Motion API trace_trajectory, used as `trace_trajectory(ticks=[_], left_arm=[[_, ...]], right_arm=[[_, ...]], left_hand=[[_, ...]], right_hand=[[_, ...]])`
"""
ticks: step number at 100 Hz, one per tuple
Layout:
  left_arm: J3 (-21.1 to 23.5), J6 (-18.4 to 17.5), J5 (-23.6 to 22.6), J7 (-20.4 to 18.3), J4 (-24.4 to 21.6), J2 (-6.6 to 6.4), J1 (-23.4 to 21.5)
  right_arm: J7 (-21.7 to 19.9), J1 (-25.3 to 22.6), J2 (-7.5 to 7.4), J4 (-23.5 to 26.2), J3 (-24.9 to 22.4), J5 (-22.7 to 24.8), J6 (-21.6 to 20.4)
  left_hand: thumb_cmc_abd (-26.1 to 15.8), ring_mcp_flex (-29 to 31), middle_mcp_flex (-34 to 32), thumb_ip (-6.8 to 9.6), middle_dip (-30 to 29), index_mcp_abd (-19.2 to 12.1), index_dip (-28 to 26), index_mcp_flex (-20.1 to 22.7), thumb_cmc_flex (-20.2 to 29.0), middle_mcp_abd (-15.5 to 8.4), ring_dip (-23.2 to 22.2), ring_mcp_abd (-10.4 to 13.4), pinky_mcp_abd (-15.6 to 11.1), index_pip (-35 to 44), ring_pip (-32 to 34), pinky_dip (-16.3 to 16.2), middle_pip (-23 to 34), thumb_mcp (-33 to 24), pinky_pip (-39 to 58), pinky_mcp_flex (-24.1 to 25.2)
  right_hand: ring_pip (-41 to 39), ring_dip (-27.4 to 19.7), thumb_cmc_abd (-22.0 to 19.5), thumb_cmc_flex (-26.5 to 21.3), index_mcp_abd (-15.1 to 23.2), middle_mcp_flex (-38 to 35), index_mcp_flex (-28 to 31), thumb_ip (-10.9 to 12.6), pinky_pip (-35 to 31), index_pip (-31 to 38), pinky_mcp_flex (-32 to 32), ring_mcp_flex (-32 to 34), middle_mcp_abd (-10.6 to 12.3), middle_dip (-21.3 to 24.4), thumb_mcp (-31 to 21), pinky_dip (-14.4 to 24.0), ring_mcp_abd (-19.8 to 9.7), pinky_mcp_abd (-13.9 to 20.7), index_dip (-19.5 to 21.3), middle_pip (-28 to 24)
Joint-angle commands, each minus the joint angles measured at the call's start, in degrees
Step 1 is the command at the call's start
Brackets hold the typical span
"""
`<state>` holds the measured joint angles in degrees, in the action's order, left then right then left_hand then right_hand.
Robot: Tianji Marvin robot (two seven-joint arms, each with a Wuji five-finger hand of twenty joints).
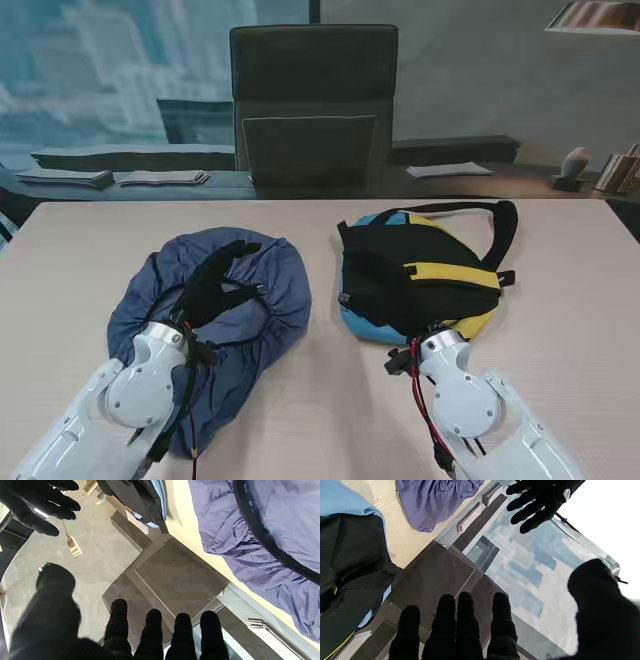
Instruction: Fit a rain cover over a backpack
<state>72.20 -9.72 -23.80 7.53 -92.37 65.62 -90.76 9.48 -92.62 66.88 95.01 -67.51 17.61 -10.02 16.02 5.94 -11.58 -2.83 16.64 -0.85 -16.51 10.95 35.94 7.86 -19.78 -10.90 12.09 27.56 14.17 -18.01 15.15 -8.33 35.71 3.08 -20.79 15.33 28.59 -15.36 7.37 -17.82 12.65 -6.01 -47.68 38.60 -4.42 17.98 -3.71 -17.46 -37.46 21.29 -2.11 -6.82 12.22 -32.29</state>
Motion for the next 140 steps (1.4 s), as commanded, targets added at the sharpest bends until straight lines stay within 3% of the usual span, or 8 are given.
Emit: trace_trajectory(ticks=[1,60,65,73,82,98,124,140], left_arm=[[0.00,-0.08,-0.14,-1.51,0.05,-0.12,0.08],[-0.60,-1.02,0.18,-3.00,1.90,-0.40,1.39],[-0.60,-1.10,-0.09,-3.13,1.97,-0.46,1.50],[-0.60,-1.30,-0.29,-2.97,2.16,-0.44,1.64],[-0.49,-1.54,-0.14,-3.34,2.25,-0.52,1.69],[-0.38,-1.25,-0.56,-3.39,2.13,-0.58,1.57],[-0.18,-1.05,-0.84,-3.17,1.92,-0.56,1.41],[-0.06,-1.12,-0.73,-3.03,1.96,-0.52,1.36]], right_arm=[[-1.10,0.01,-0.15,-0.22,0.38,0.37,-0.32],[-1.96,2.57,-1.70,-4.30,2.21,12.45,1.97],[-2.01,3.33,-2.44,-5.14,2.64,19.09,3.09],[-1.06,4.81,-3.62,-6.96,4.02,28.18,5.15],[-2.80,5.36,-4.40,-7.22,5.18,31.45,7.64],[-9.01,6.62,-5.97,-6.97,7.36,37.12,10.86],[-2.75,11.83,-6.30,-14.28,15.60,44.23,16.04],[1.82,15.00,-5.64,-19.12,20.15,44.28,21.74]], left_hand=[[-1.23,-1.05,0.47,1.21,-0.70,-0.44,-0.04,-2.41,-0.01,-0.53,0.58,0.21,0.06,-0.22,-0.18,-0.51,-0.66,1.11,1.11,0.71],[-1.22,-1.05,0.46,1.19,-0.71,-0.29,0.03,-2.42,-0.02,-0.58,0.62,0.26,-0.05,-0.34,-0.37,-0.49,-0.73,1.24,1.04,0.71],[-1.34,-1.07,0.46,1.21,-0.72,-0.27,0.06,-2.45,-0.01,-0.61,0.63,0.33,-0.05,-0.41,-0.39,-0.49,-0.76,1.23,1.04,0.71],[-1.19,-1.03,0.45,1.21,-0.72,-0.28,0.11,-2.44,-0.03,-0.65,0.60,0.36,-0.05,-0.49,-0.36,-0.49,-0.75,1.28,1.04,0.71],[-1.08,-1.13,0.54,1.21,-0.77,-0.32,0.21,-2.51,-0.10,-0.64,0.65,0.41,-0.06,-0.69,-0.49,-0.44,-0.87,1.37,0.93,0.78],[-0.67,-1.05,0.48,1.20,-0.71,-0.28,0.32,-2.38,0.20,-0.61,0.64,0.30,0.00,-0.90,-0.55,-0.29,-0.90,1.33,0.65,0.73],[-0.73,-1.08,0.48,1.18,-0.66,-0.22,0.29,-2.36,0.19,-0.60,0.59,0.31,-0.07,-0.85,-0.54,-0.28,-0.90,1.24,0.62,0.67],[-0.67,-1.14,0.45,1.17,-0.64,-0.23,0.26,-2.34,0.21,-0.64,0.59,0.23,-0.02,-0.79,-0.56,-0.30,-0.87,1.16,0.65,0.69]], right_hand=[[0.92,-0.46,0.73,-1.41,1.43,-1.71,0.91,0.96,-0.32,-0.64,-0.62,1.10,-0.04,0.85,1.95,-0.16,-0.54,1.05,-0.88,1.00],[1.58,-0.69,5.82,-2.07,0.54,2.38,-2.72,1.36,7.13,-0.63,-1.85,-3.27,0.87,0.45,2.44,-2.46,-2.35,2.77,-1.09,0.27],[0.79,-0.54,6.15,-0.19,-1.11,3.38,-5.95,1.36,9.49,-0.63,-1.48,-3.84,1.04,0.48,1.58,3.65,-2.54,2.49,-1.69,-0.66],[1.63,-0.91,6.86,5.75,-3.44,5.60,-7.99,1.39,10.94,-6.86,-1.84,-5.71,1.80,-0.06,-1.95,6.08,-3.13,1.55,-3.53,-2.25],[1.93,-0.32,7.41,8.80,-4.48,7.55,-7.99,0.92,15.58,-13.20,-2.29,-6.84,1.98,0.20,-4.56,10.17,-2.94,1.43,1.89,-3.30],[1.28,0.44,7.64,9.35,-5.82,7.70,-7.73,1.36,16.60,-10.71,-2.09,-6.06,1.66,-0.48,-5.16,13.92,-2.30,0.30,8.28,-4.76],[-3.10,1.51,7.06,-0.19,-6.68,7.34,-7.56,2.11,12.06,-3.85,-0.69,-4.09,1.30,-2.48,-0.59,10.69,-2.09,1.51,8.89,-10.36],[-5.42,2.75,6.97,-7.16,-7.61,4.72,-5.29,2.40,3.30,0.86,-0.40,-2.09,0.13,-3.37,2.73,2.58,-1.12,1.04,7.00,-12.42]])
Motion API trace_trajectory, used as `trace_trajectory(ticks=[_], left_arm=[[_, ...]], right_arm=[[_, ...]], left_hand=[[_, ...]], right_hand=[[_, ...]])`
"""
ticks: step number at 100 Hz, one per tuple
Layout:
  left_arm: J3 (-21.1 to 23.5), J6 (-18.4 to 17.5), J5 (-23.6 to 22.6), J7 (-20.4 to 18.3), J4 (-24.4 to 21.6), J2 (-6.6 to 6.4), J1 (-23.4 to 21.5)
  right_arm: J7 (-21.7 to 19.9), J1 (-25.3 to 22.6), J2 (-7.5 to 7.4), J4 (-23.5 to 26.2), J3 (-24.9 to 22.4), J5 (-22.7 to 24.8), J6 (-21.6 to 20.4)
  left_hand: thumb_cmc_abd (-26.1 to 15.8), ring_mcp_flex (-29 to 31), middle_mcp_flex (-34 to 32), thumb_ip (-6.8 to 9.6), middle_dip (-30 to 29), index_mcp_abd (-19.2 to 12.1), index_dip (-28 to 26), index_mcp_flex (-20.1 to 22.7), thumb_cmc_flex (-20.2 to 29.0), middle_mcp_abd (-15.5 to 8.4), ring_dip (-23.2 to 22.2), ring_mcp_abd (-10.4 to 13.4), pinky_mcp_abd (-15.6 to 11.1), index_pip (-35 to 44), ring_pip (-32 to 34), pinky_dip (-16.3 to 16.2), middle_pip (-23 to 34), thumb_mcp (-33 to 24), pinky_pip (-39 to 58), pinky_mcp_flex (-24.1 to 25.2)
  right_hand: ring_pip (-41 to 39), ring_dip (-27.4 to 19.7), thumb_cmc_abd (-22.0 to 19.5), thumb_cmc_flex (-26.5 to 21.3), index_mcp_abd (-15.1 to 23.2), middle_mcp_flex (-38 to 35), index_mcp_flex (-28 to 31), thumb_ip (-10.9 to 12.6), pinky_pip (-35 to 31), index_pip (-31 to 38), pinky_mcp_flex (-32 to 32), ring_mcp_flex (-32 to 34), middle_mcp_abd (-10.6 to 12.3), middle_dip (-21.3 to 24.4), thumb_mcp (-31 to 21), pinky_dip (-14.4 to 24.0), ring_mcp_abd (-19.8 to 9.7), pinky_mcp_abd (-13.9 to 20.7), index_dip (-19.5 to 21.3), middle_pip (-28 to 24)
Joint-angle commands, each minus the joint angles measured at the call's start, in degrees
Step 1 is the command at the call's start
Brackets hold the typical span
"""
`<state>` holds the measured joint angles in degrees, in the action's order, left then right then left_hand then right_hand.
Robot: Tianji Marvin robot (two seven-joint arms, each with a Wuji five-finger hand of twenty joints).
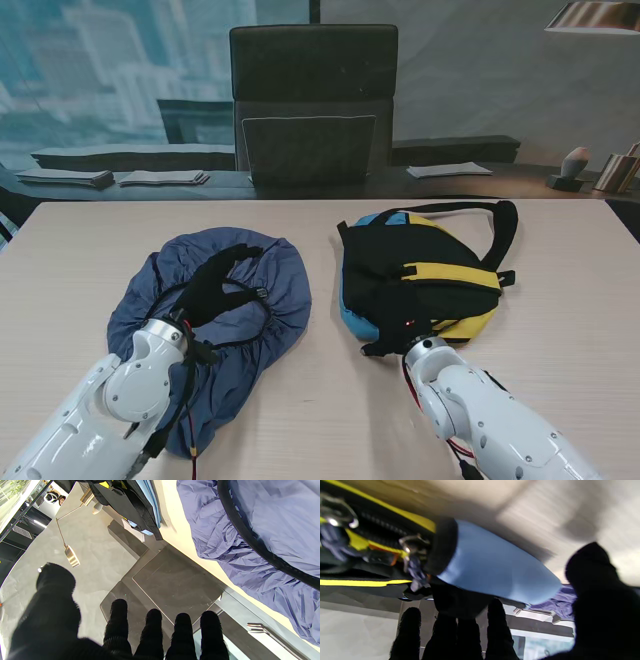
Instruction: Fit a rain cover over a backpack
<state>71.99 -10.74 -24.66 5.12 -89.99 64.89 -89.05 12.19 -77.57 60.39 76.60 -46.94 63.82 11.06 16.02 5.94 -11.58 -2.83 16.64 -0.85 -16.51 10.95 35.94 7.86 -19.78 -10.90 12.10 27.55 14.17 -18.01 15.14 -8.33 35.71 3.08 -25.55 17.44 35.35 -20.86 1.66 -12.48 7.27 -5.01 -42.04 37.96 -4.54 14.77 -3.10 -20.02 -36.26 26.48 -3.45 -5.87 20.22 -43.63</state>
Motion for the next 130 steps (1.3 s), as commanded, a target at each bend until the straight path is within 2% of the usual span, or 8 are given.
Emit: trace_trajectory(ticks=[1,24,33,46,59,99,108,130], left_arm=[[0.15,-0.09,0.13,-0.61,-0.43,0.21,-0.36],[-0.08,-0.24,0.28,-0.98,-0.15,0.15,-0.12],[-0.14,-0.25,0.31,-1.02,-0.07,0.15,-0.06],[-0.20,-0.34,0.21,-1.11,0.10,0.11,0.07],[-0.20,-0.34,0.14,-1.18,0.12,0.09,0.09],[-2.05,0.32,-2.97,-2.57,2.12,-0.49,2.58],[-4.71,-0.51,-6.66,-0.41,4.95,-0.39,5.59],[-12.21,-1.20,-11.27,-2.63,8.99,-1.12,13.46]], right_arm=[[-0.66,-0.05,0.95,-0.82,-0.36,-2.13,1.01],[2.65,1.23,2.09,-3.67,0.50,-4.61,4.55],[2.04,1.68,2.19,-4.21,0.76,-5.48,4.64],[2.48,2.95,1.80,-5.59,2.41,-3.94,4.22],[3.70,4.68,1.54,-7.44,4.92,-2.32,4.79],[19.74,0.29,4.17,-5.71,-4.53,-5.89,-2.71],[20.81,-3.04,5.47,-1.02,-9.58,-10.26,-5.74],[19.20,-10.62,6.03,11.15,-18.36,-14.26,-12.76]], left_hand=[[-0.66,-1.10,0.45,1.17,-0.64,-0.23,0.26,-2.35,0.19,-0.65,0.58,0.26,-0.03,-0.78,-0.55,-0.31,-0.85,1.17,0.65,0.69],[-0.75,-1.06,0.45,1.15,-0.62,-0.32,0.22,-2.36,0.06,-0.67,0.56,0.26,-0.03,-0.71,-0.49,-0.33,-0.80,1.13,0.69,0.69],[-0.66,-1.03,0.39,1.16,-0.57,-0.15,0.13,-2.26,0.10,-0.67,0.54,0.31,0.01,-0.51,-0.46,-0.34,-0.70,1.10,0.70,0.69],[-0.75,-1.05,0.37,1.15,-0.51,0.00,-0.14,-2.24,0.04,-0.59,0.54,0.26,0.02,0.01,-0.45,-0.34,-0.58,1.07,0.71,0.70],[-0.74,-1.03,0.36,1.15,-0.43,0.00,-0.40,-2.27,0.04,-0.54,0.53,0.26,0.00,0.50,-0.42,-0.35,-0.43,1.05,0.72,0.69],[4.12,-0.89,0.24,1.41,0.02,0.00,-1.05,-1.99,3.07,-0.40,0.47,0.48,-0.16,1.65,0.14,-0.74,1.10,-0.80,1.51,0.55],[12.16,-0.71,0.32,-0.68,-0.59,-0.14,-1.58,-2.67,-0.65,-0.31,-0.03,0.22,-0.38,3.00,1.23,-2.39,0.08,-14.98,5.07,0.70],[21.23,-2.78,4.67,-3.23,-0.99,3.75,10.04,-2.03,-4.19,-1.48,1.34,1.98,-2.15,-20.06,-7.18,1.82,-12.38,-23.15,-3.61,0.18]], right_hand=[[-1.05,0.84,0.15,-1.96,-2.03,-0.70,0.16,1.14,-2.88,1.85,-0.33,1.13,-0.62,-0.88,1.70,-2.99,0.33,0.08,-1.06,-1.23],[-5.45,2.95,0.64,-8.72,-2.23,-9.38,8.78,0.37,-16.43,4.92,0.36,7.73,-3.07,-1.76,0.26,-4.80,3.06,-0.12,-2.18,-2.54],[-7.00,3.80,10.99,-5.90,-0.99,-17.96,16.14,-3.79,-23.02,5.78,1.66,14.65,-2.01,-2.31,-28.62,-6.51,3.08,-1.04,-2.35,-1.71],[-8.20,3.64,15.71,-8.35,2.22,-34.03,30.26,-4.11,-25.76,7.27,7.26,27.40,-0.93,-1.36,-36.99,-4.92,3.36,-6.64,-0.88,0.44],[-12.22,3.88,20.02,-13.37,7.53,-51.08,41.67,-14.18,-26.77,18.20,12.65,38.80,-1.15,1.19,-37.06,-3.42,4.71,-9.69,-10.42,1.83],[-24.20,6.85,19.63,-14.92,10.61,-59.87,53.98,-14.06,-28.73,24.89,15.07,44.14,-6.66,-12.26,-45.77,-1.81,8.22,-11.15,3.06,-7.91],[-24.73,6.87,20.45,-15.56,9.42,-60.08,54.40,-14.16,-28.52,25.03,14.62,44.16,-7.77,-12.47,-46.71,-1.88,9.31,-11.60,3.51,-8.13],[-25.36,6.97,20.01,-15.84,8.72,-59.62,54.38,-14.11,-28.28,24.98,13.55,43.14,-8.31,-12.89,-46.98,-1.95,9.76,-11.88,4.30,-8.25]])
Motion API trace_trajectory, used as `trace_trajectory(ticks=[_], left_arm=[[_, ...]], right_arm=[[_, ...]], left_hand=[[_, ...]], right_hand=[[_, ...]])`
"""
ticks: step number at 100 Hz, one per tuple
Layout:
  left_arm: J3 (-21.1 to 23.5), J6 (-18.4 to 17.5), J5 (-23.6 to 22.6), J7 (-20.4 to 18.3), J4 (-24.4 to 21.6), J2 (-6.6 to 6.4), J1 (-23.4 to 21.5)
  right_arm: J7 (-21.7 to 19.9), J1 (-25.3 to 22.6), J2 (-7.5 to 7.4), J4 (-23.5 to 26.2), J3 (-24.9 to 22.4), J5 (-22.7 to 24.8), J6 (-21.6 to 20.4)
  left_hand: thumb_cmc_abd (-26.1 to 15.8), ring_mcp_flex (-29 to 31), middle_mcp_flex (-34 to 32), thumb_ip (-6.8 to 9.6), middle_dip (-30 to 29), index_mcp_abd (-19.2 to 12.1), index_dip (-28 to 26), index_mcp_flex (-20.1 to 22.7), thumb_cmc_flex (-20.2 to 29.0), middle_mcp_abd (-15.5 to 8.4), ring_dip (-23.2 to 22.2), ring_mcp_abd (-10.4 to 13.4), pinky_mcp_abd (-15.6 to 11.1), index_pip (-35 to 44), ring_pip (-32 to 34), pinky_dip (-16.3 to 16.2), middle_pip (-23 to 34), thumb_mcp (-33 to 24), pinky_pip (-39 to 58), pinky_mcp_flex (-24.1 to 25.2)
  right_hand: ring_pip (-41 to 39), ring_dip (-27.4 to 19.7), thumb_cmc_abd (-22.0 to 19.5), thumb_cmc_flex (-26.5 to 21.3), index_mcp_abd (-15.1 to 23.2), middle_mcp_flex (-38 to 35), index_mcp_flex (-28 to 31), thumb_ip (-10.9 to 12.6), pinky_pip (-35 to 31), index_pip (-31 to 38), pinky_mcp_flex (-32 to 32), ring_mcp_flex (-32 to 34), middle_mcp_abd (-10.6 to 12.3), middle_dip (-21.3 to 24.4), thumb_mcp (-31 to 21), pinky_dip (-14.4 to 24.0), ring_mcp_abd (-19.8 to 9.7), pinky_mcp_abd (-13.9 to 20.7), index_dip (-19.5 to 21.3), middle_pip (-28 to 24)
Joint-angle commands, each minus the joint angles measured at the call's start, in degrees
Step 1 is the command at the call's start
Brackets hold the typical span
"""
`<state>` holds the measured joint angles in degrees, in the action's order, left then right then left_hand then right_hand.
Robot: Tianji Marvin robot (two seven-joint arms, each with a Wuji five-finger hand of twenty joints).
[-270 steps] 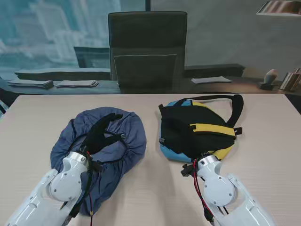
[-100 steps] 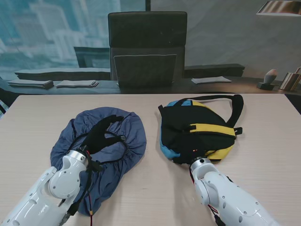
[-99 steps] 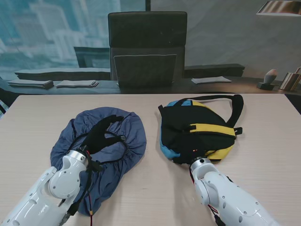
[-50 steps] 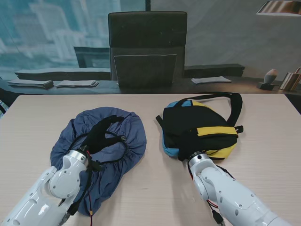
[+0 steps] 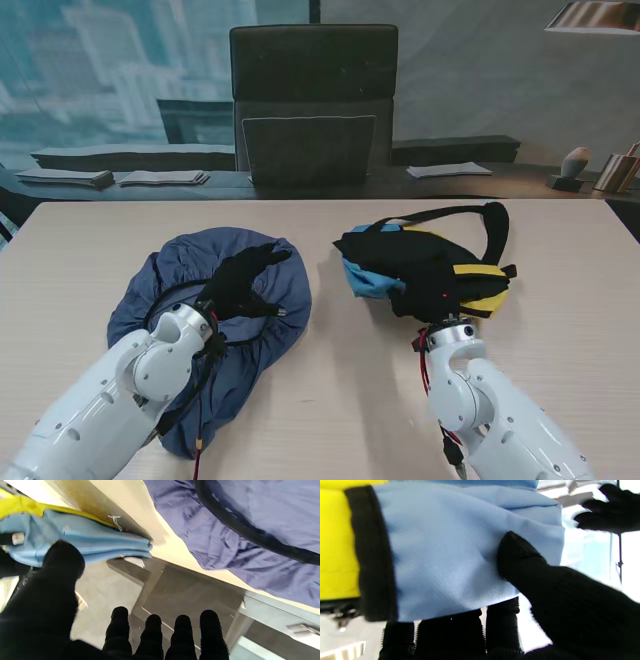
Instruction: Fit a rain cover over a backpack
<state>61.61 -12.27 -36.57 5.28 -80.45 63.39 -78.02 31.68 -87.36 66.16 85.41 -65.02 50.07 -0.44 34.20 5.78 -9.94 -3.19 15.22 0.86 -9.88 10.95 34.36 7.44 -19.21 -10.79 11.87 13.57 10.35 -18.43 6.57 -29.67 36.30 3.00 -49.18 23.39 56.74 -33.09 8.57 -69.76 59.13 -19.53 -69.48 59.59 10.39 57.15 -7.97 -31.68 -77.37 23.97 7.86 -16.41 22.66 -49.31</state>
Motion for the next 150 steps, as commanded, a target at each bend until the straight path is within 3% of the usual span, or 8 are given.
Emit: trace_trajectory(ticks=[1,44,64,78,94,97,113,150], left_arm=[[-2.28,0.37,0.69,-2.95,-0.31,0.38,2.82],[-19.26,0.21,9.88,0.67,12.99,5.23,16.48],[-21.68,0.43,12.66,0.64,14.34,6.57,18.54],[-20.56,0.19,18.08,1.87,14.49,8.12,17.99],[-17.31,1.24,20.94,2.75,12.67,8.34,16.39],[-16.62,2.03,21.40,2.84,12.08,8.32,16.01],[-12.94,7.24,31.04,1.85,10.12,9.28,14.48],[-11.89,4.11,32.60,0.68,9.31,8.96,13.65]], right_arm=[[-0.35,-1.05,0.28,2.71,-0.50,-0.67,-1.58],[-4.03,-6.66,0.31,11.51,-3.73,-4.48,-9.97],[-6.07,-7.65,-0.02,13.18,-3.74,-4.82,-12.98],[-6.89,-7.48,-0.10,12.94,-3.44,-5.30,-13.41],[-10.73,-7.83,-0.59,13.46,-5.45,-6.46,-15.11],[-11.86,-8.04,-0.79,13.80,-6.11,-6.44,-15.21],[-17.51,-9.24,-2.02,15.48,-9.20,-4.56,-13.35],[-19.09,-4.55,-3.39,9.34,-4.88,4.01,-4.72]], left_hand=[[3.14,-2.77,3.33,-2.92,0.68,2.30,3.75,-2.13,-2.76,-1.08,0.70,1.96,-1.97,-6.78,-3.66,2.39,-4.23,-1.83,-4.57,0.24],[5.15,-4.36,4.36,-4.20,-5.04,8.61,7.98,-3.24,-5.38,0.73,2.38,2.38,0.26,-15.47,-8.99,3.52,-6.86,-3.05,-22.95,1.05],[0.95,-2.73,0.75,-1.99,13.96,-4.70,-16.38,-2.26,-0.72,-4.44,-4.39,2.23,2.08,13.51,-2.69,0.03,5.37,1.28,-25.08,1.04],[-12.16,9.02,-18.83,-0.92,18.95,-23.66,-23.40,25.13,14.82,-9.53,-9.81,3.68,1.72,44.74,12.26,-0.16,25.53,10.07,-23.10,0.24],[-15.77,20.72,-34.46,-2.56,24.93,-16.26,-31.99,24.82,19.86,-7.67,-9.41,3.19,2.23,45.88,20.81,-1.84,25.26,10.54,1.68,0.17],[-16.35,21.69,-34.94,-2.77,25.83,-14.09,-32.81,24.29,20.70,-6.19,-10.02,2.12,2.57,46.26,22.15,-2.70,25.63,10.68,4.26,-0.52],[-16.53,21.78,-34.95,-3.37,31.16,-2.27,-33.87,22.79,26.00,1.10,-13.87,-7.87,3.33,49.43,28.12,-6.79,27.93,9.52,13.27,-5.61],[-17.18,20.09,-33.15,-3.23,33.35,-4.59,-37.62,21.49,26.76,-1.73,-12.52,-4.78,-1.69,49.01,26.83,-6.74,25.44,10.37,13.16,-5.07]], right_hand=[[-1.72,1.01,-1.42,-3.66,1.73,-2.29,2.48,0.43,-0.83,3.34,-1.42,0.64,-3.51,-1.28,-5.87,0.55,-1.52,-1.32,1.91,-2.60],[-1.94,0.92,-1.78,-3.90,1.47,-2.05,2.57,0.61,-0.67,2.90,-2.74,0.22,-3.77,-1.72,-5.61,0.45,-1.68,-0.92,2.70,-2.66],[-1.70,0.89,-2.64,-3.46,1.95,-1.74,2.22,0.75,-0.91,2.73,-2.89,-0.13,-3.12,-1.98,-5.30,0.50,-2.40,-0.37,3.01,-2.73],[-1.40,1.10,-3.96,-3.26,2.45,-0.55,0.96,1.01,-1.44,1.94,-2.20,-0.85,-2.53,-2.04,-3.39,0.67,-2.91,-0.03,3.44,-2.52],[4.00,2.08,-7.16,4.22,0.10,15.31,-12.31,1.35,0.91,-12.33,-6.31,-12.50,0.58,0.93,8.25,0.16,-3.90,2.61,4.61,3.36],[6.00,2.00,-8.04,10.11,-2.86,22.99,-16.48,8.19,2.53,-24.05,-9.10,-18.46,0.87,2.85,8.99,0.38,-4.28,3.93,10.45,4.77],[17.81,-2.58,-3.57,24.07,-9.18,48.46,-41.02,7.09,15.45,-26.75,-15.90,-37.46,2.16,10.88,10.47,0.65,-7.86,6.91,4.26,8.61],[26.44,-6.30,1.56,27.02,-13.42,57.16,-52.38,5.59,23.17,-27.02,-16.11,-40.01,0.20,13.81,6.34,7.08,-6.88,6.83,-4.49,12.18]])
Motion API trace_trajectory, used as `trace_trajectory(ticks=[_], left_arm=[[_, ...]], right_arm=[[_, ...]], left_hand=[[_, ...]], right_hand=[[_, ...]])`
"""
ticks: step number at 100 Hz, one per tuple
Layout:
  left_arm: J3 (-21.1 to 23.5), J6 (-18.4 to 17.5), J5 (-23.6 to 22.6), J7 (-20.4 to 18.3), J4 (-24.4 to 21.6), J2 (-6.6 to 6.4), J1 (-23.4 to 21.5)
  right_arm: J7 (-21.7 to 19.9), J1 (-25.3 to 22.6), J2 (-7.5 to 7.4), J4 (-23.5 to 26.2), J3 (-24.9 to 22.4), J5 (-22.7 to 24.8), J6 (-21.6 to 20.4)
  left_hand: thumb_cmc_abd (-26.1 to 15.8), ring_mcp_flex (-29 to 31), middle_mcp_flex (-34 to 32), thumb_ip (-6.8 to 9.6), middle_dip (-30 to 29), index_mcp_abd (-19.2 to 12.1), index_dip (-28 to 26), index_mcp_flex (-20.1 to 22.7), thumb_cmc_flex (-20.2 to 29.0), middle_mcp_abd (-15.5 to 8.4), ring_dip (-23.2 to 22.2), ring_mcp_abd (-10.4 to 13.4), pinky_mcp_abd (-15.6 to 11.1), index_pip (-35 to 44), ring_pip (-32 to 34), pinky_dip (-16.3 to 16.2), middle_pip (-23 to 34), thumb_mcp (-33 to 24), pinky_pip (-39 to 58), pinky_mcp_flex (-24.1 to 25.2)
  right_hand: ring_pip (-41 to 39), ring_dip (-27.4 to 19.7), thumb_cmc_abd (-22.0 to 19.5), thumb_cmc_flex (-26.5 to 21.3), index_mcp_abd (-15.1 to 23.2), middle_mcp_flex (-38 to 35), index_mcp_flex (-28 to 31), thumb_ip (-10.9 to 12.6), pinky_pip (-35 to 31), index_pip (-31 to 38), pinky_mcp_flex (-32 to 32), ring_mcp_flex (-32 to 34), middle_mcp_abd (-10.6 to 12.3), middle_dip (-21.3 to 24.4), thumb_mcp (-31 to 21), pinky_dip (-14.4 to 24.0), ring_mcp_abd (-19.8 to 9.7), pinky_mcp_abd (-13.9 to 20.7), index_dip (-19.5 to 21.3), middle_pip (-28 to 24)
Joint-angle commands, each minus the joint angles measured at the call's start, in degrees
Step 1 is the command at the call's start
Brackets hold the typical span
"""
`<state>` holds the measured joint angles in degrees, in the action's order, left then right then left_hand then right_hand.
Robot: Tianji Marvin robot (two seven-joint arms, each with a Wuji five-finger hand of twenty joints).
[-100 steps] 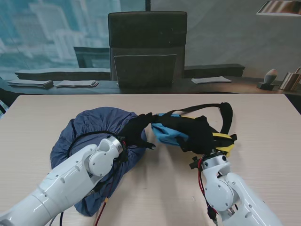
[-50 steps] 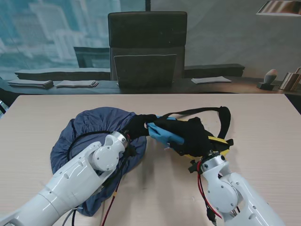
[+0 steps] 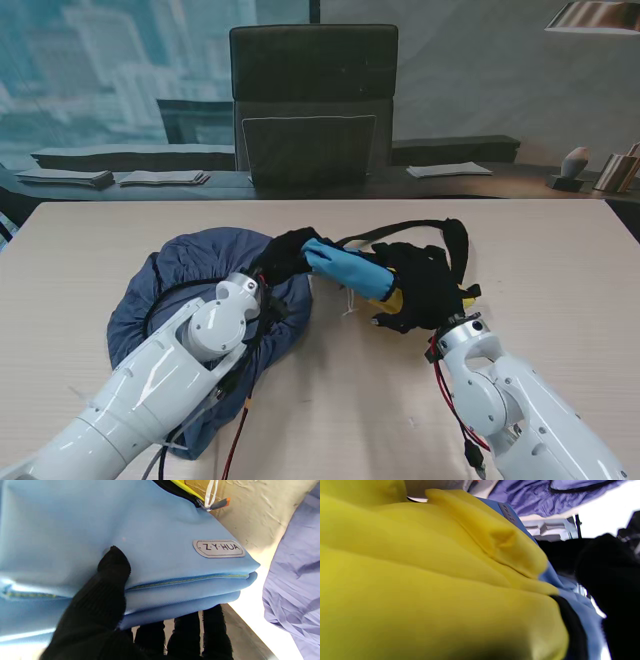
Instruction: Fit a rain cover over a backpack
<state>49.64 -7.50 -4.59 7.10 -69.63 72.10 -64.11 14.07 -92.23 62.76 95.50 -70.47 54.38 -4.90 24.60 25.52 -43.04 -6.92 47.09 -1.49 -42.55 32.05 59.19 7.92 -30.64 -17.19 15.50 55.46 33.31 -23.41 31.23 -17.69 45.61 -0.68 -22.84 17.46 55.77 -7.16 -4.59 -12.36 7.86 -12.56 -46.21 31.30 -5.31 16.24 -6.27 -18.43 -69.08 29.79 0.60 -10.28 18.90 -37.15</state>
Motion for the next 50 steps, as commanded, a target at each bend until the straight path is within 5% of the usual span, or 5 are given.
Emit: trace_trajectory(ticks=[1,14,27,32,50], left_arm=[[0.10,-0.68,1.01,-1.17,-1.65,0.29,-0.33],[-0.16,-1.92,3.28,-2.69,-3.58,0.07,-1.09],[0.16,-2.63,1.92,-6.31,-6.47,-1.67,-2.12],[0.78,-2.55,1.10,-6.90,-7.49,-2.16,-2.81],[3.68,-1.51,-1.71,-6.98,-10.54,-3.34,-5.77]], right_arm=[[-1.26,0.50,0.00,-0.99,0.80,-0.02,-0.15],[1.47,2.58,-0.12,-3.58,4.03,3.07,3.04],[8.49,5.99,0.57,-8.81,7.36,3.43,3.80],[11.77,7.06,1.47,-10.78,8.35,0.92,2.78],[14.52,8.43,3.62,-12.39,8.82,-6.54,2.01]], left_hand=[[-7.56,0.27,0.00,0.52,1.50,-2.12,-4.97,0.37,2.03,-2.17,-1.07,1.58,-5.37,7.11,3.85,-1.74,0.78,-1.64,3.81,-1.33],[-7.66,0.28,-0.14,0.47,1.54,-1.51,-4.90,0.55,2.10,-2.34,-0.97,1.69,-5.47,6.93,3.92,-1.70,0.75,-1.51,3.78,-1.34],[-7.57,1.56,-0.83,0.53,1.20,-2.08,-4.48,0.98,1.22,-2.89,-0.84,2.17,-5.64,6.55,4.10,-1.83,0.91,-0.97,4.24,-2.72],[-7.07,2.10,-1.33,0.76,0.66,-2.28,-3.94,1.48,0.90,-2.85,-0.64,2.08,-5.32,6.27,3.90,-1.90,0.91,-1.10,4.43,-3.25],[-3.19,3.34,-1.65,0.95,-4.42,-4.64,1.67,4.15,-3.71,-2.86,0.30,2.41,-4.92,4.01,2.74,-2.17,1.02,-5.15,4.77,-3.69]], right_hand=[[-0.08,-0.32,2.70,1.11,-0.20,-0.66,-0.85,-1.41,-0.33,1.45,-0.34,1.25,-1.54,0.49,-2.08,1.33,0.44,0.62,-0.78,-0.11],[-6.35,2.07,1.69,-4.90,4.29,-8.79,3.26,-0.63,-8.21,6.88,4.42,9.28,-1.72,-2.00,-1.07,1.72,3.00,-1.90,0.26,-4.83],[-12.04,2.49,-3.26,-17.79,19.69,-31.29,25.78,2.17,-22.82,18.15,23.95,34.02,0.40,-4.98,-1.39,-3.66,8.08,-8.16,10.35,-10.59],[-15.66,2.71,-1.11,-25.77,20.91,-44.20,35.39,-5.86,-26.69,27.18,31.10,44.12,-1.13,-3.33,-1.51,-5.42,8.93,-10.31,3.26,-11.87],[-30.75,10.17,-2.73,-31.36,18.41,-60.28,51.45,-4.74,-35.56,31.92,38.03,58.12,-5.88,-12.13,-6.77,-2.43,10.28,-12.16,5.37,-16.65]])
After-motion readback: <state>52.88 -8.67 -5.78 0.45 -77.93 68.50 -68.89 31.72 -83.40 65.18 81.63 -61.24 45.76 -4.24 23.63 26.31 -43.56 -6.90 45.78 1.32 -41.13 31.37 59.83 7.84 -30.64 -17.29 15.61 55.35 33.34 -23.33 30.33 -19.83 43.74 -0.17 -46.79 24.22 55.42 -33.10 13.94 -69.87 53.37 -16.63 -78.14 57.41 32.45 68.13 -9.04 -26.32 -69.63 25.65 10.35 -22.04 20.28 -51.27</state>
